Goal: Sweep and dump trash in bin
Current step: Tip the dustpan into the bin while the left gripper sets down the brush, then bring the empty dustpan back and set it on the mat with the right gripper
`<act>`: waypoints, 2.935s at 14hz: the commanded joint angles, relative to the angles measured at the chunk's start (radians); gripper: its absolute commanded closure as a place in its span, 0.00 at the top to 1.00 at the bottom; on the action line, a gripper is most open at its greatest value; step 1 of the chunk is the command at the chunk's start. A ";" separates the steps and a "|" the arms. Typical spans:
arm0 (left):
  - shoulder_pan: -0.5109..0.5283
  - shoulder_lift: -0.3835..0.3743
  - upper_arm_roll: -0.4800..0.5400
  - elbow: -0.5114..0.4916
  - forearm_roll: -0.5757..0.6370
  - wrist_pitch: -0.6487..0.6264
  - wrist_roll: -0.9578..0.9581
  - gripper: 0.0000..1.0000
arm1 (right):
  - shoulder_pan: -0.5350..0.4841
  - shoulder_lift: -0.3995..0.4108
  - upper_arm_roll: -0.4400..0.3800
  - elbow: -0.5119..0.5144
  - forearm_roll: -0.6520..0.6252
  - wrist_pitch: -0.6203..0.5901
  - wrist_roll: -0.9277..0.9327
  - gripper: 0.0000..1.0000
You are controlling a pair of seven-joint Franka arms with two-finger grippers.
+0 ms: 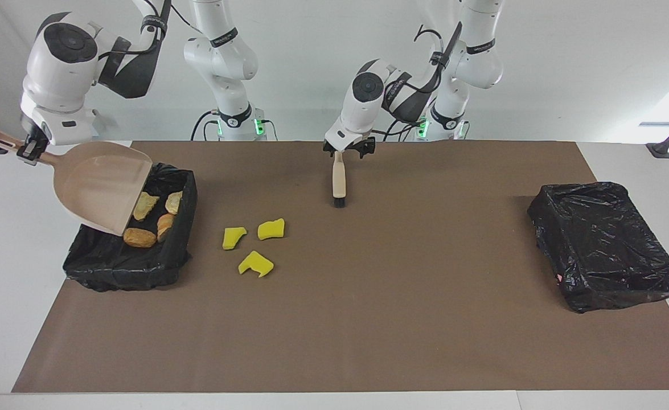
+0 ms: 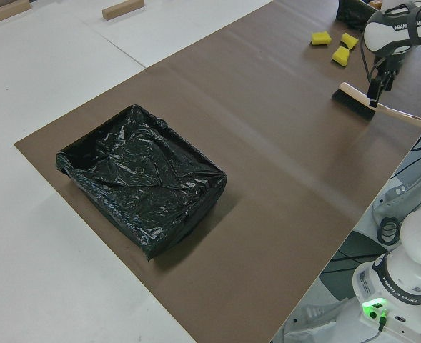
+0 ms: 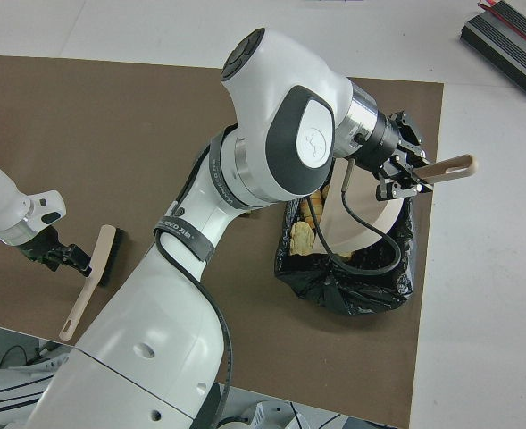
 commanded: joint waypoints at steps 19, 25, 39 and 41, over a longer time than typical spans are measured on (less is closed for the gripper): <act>0.746 0.003 0.007 0.423 0.348 -0.323 0.734 1.00 | 0.608 0.275 0.027 0.172 0.569 -0.116 1.786 0.00; 0.772 -0.023 0.027 0.555 0.348 -0.485 0.728 1.00 | 0.840 0.571 0.027 0.404 0.586 -0.061 2.194 0.00; 0.771 -0.099 0.018 0.585 0.338 -0.585 0.727 1.00 | 0.816 0.513 0.021 0.440 0.612 -0.048 2.186 1.00; 0.772 -0.099 0.020 0.585 0.338 -0.587 0.725 1.00 | 0.790 0.415 0.021 0.342 0.644 -0.047 2.166 1.00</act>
